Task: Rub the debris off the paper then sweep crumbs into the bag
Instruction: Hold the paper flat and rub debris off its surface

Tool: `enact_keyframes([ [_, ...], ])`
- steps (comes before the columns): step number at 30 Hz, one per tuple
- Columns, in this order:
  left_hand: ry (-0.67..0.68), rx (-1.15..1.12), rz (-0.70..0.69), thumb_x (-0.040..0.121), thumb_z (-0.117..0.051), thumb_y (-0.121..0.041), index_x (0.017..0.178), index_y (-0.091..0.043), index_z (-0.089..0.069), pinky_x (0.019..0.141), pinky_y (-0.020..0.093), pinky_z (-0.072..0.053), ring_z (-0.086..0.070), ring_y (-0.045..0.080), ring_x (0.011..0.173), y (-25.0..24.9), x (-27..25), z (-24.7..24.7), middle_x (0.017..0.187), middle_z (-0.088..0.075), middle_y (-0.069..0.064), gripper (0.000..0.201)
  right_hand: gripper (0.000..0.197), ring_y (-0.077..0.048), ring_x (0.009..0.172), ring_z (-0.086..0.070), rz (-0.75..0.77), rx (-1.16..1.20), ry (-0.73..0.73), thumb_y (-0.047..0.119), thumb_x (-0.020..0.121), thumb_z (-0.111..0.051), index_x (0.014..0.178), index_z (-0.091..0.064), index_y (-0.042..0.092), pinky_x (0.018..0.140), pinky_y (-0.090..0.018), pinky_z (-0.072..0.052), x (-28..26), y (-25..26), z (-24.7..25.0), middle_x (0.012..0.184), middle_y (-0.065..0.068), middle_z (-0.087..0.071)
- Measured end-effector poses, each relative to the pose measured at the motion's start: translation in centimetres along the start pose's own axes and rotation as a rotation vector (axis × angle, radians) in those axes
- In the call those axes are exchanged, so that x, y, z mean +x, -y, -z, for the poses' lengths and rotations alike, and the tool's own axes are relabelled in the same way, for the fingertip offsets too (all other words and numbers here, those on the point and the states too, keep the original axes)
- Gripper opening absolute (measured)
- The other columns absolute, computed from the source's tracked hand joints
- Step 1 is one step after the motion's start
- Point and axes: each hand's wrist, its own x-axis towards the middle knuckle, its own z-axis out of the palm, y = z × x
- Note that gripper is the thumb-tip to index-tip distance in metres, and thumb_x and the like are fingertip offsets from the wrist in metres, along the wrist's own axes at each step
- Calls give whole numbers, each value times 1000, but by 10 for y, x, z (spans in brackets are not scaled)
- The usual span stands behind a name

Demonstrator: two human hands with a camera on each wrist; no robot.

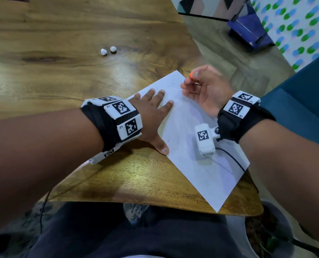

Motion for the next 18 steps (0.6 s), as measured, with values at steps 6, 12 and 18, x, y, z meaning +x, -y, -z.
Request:
enact_keyframes([
  [6,24,-18,-21,57,-65,-92,160,-37,16,126,56,-2,18,32,156,6,-1,5,168,24,11,141,8,-22,74,-67,42,-618,146,-2,87,-66,92,-63,3,77,-44,-58,-16,6,10,84,-15,-69],
  [12,7,-45,-23,59,-56,-96,161,-38,10,126,53,-1,19,30,156,9,4,12,168,23,12,135,6,-14,74,-61,162,-1351,239,19,87,-63,90,-65,24,69,-26,-46,-27,9,9,70,11,-63],
  [18,-45,60,-34,55,-57,-98,161,-42,6,124,58,-10,10,32,157,17,17,16,170,13,10,135,12,-18,90,-56,222,-1574,234,20,88,-54,94,-64,24,82,-31,-45,-30,2,-6,73,14,-54],
])
